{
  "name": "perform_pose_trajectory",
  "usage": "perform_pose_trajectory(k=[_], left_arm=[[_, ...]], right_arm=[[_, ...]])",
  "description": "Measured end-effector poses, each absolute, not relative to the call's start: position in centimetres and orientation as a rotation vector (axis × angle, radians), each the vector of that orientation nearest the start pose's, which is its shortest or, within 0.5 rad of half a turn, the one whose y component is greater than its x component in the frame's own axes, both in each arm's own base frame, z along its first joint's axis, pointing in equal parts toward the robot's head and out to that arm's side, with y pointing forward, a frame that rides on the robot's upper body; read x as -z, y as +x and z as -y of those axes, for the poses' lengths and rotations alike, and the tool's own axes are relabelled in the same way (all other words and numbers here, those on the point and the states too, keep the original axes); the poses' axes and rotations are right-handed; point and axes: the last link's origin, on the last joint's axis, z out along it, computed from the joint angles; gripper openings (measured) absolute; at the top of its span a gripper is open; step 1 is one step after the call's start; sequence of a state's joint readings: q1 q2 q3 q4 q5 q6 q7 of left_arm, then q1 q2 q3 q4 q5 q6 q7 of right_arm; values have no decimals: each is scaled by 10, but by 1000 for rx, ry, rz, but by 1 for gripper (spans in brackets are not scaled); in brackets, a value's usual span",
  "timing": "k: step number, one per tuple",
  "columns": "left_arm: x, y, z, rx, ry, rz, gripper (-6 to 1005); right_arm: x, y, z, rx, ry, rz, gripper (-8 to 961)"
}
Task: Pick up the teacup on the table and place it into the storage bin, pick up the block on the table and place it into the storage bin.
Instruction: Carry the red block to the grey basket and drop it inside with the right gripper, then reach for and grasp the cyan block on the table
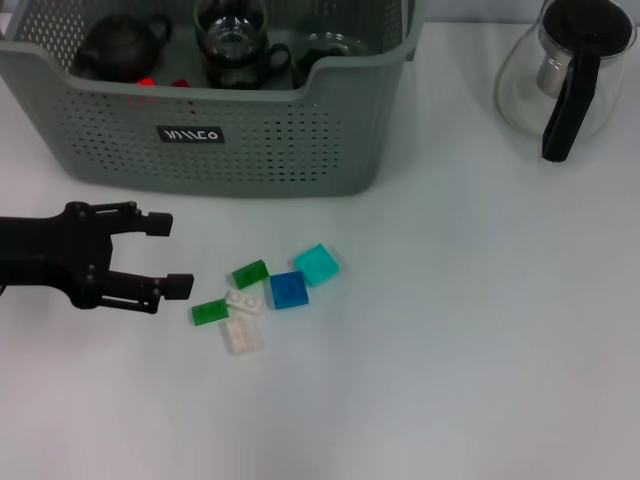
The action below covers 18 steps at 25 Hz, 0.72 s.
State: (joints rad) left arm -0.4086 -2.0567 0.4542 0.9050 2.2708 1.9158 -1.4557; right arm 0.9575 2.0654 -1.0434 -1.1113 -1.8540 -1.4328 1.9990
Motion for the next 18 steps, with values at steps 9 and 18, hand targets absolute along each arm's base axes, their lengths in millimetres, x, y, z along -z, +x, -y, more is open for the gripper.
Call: perform_pose_trajectory(k=[9, 18], left_arm=[[-59, -297, -274, 561, -2827, 713, 908], [-58, -296, -275, 561, -2831, 712, 907]], right_arm=[[15, 1, -456, -383, -2759, -254, 141], [19, 6, -459, -332, -2732, -235, 241]])
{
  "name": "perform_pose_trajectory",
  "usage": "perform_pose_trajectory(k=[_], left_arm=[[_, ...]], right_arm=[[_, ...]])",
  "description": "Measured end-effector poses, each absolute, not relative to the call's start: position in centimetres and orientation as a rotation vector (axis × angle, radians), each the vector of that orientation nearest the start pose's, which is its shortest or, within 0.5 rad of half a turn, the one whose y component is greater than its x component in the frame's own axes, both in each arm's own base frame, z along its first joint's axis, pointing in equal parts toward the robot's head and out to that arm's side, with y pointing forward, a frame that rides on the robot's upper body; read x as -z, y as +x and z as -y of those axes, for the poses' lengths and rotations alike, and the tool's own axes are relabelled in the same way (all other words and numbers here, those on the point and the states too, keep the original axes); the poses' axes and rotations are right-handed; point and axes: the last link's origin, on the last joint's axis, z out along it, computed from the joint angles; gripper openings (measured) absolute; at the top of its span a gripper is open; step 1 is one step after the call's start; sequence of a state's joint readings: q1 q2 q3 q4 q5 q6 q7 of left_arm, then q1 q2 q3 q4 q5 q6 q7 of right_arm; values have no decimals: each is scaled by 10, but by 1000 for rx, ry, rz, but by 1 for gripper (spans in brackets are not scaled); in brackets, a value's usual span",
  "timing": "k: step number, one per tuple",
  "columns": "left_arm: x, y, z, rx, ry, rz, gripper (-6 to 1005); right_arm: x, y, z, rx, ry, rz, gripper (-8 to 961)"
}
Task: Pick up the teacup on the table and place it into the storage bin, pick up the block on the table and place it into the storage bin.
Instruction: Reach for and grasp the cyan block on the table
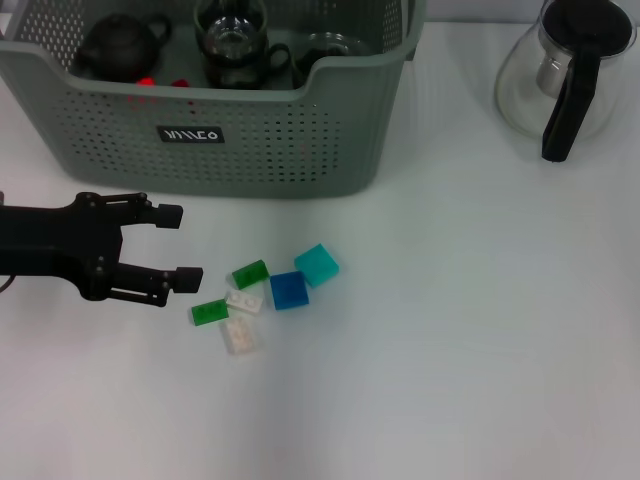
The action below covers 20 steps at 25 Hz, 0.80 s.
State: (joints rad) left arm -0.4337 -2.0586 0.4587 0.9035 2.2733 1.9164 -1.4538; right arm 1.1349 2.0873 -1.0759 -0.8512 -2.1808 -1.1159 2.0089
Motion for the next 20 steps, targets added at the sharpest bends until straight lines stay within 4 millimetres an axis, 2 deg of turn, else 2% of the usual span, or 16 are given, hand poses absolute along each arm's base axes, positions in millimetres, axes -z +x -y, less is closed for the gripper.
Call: perform_pose_trajectory(k=[4, 9, 12, 17, 20], left_arm=[[-58, -296, -274, 563, -2838, 712, 907], [-59, -298, -273, 551, -2832, 717, 906], [-60, -299, -271, 554, -2832, 724, 905], [-59, -299, -271, 554, -2827, 736, 905], [-59, -300, -271, 556, -2824, 740, 904]], right_arm=[[6, 11, -441, -364, -2822, -117, 398], [-13, 39, -390, -302, -3049, 130, 643], [-21, 60, -364, -206, -3156, 153, 867], [-15, 87, -349, 30, -3243, 38, 878], [1, 99, -349, 190, -3246, -3, 884]])
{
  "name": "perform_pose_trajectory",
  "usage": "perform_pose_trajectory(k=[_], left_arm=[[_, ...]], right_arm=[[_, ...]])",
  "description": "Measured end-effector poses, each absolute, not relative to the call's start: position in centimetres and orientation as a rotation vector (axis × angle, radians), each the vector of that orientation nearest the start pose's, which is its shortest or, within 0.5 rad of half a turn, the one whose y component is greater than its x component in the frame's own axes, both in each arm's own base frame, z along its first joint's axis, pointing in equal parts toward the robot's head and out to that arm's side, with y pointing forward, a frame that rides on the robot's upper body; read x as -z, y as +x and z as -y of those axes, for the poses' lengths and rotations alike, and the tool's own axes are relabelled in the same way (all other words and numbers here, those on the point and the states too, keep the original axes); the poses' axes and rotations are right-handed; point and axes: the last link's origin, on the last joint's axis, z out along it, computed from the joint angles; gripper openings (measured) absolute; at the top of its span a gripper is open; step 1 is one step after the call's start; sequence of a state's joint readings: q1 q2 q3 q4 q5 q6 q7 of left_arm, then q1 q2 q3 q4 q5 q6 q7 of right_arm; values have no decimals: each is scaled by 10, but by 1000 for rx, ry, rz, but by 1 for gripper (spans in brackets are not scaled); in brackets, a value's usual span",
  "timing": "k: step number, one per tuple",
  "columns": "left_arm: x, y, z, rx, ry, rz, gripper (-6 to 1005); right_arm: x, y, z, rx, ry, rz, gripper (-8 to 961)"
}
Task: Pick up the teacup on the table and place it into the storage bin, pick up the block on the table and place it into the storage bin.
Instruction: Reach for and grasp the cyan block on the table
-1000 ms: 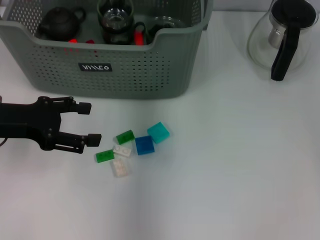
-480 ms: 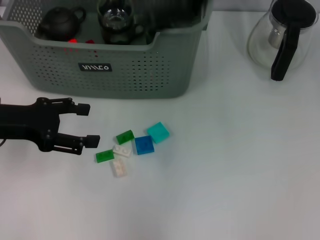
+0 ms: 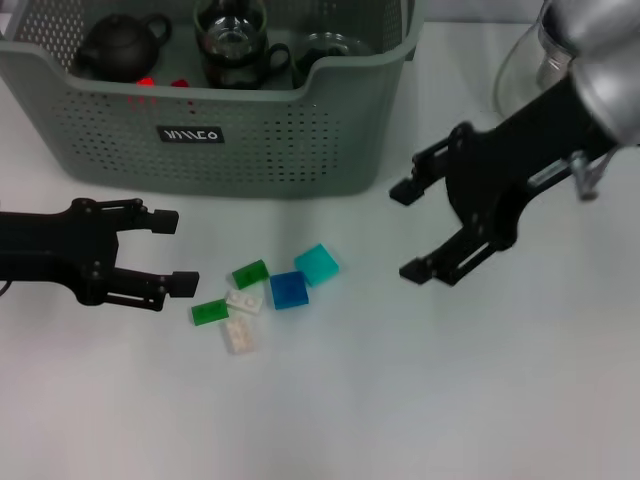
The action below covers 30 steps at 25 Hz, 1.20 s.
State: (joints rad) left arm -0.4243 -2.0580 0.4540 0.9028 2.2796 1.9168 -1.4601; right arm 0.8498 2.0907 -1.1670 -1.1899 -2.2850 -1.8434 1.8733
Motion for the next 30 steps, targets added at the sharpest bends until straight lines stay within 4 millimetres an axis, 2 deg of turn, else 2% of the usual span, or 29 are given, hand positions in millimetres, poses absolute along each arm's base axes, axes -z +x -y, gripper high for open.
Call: perform_pose_trajectory(k=[7, 15, 22, 30], left_arm=[[-57, -301, -271, 567, -2817, 758, 903], [-52, -302, -269, 582, -2817, 779, 902], [-52, -304, -269, 579, -2809, 785, 901], [-52, -303, -270, 576, -2811, 780, 900]], right_arm=[[59, 105, -358, 405, -3186, 65, 887], [113, 105, -363, 523, -3106, 220, 886], [135, 113, -366, 501, -3045, 257, 885], [147, 119, -367, 480, -3018, 240, 884]])
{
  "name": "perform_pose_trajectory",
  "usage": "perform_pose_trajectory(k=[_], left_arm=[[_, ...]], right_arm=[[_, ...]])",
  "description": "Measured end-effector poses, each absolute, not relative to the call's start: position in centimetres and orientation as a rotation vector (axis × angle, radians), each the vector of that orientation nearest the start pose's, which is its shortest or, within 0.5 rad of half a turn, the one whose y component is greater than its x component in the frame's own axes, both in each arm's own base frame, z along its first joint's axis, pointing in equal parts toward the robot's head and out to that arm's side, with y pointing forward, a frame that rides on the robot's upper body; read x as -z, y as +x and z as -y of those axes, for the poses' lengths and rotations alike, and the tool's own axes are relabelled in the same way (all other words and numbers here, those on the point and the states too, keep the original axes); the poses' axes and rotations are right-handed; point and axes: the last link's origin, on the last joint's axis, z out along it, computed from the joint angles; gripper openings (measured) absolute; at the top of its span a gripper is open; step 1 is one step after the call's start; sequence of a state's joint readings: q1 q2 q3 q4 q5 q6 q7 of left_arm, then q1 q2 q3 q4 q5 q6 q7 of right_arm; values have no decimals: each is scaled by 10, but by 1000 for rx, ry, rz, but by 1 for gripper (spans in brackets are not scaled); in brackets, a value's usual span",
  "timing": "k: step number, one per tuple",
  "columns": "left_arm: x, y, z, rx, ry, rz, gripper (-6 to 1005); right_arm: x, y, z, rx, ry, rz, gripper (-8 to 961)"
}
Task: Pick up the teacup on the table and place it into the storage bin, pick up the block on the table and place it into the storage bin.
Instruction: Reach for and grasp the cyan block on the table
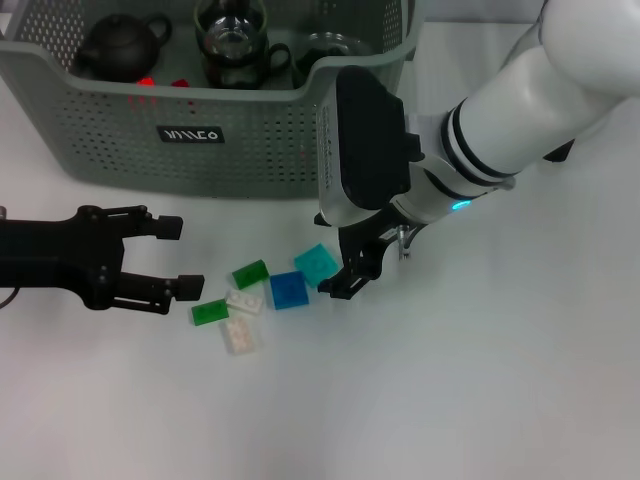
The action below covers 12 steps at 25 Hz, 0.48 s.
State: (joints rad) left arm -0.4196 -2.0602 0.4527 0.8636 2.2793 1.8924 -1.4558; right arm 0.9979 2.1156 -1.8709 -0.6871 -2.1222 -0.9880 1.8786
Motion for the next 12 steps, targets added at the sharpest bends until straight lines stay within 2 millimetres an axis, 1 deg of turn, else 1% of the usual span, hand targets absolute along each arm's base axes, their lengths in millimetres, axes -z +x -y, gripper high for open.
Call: perform_pose_trajectory(k=[4, 12], left_arm=[[-51, -303, -270, 575, -2810, 778, 900], [-51, -304, -270, 574, -2809, 779, 898]], right_arm=[[148, 121, -369, 456, -3007, 212, 883], [151, 122, -369, 460, -3001, 197, 882]])
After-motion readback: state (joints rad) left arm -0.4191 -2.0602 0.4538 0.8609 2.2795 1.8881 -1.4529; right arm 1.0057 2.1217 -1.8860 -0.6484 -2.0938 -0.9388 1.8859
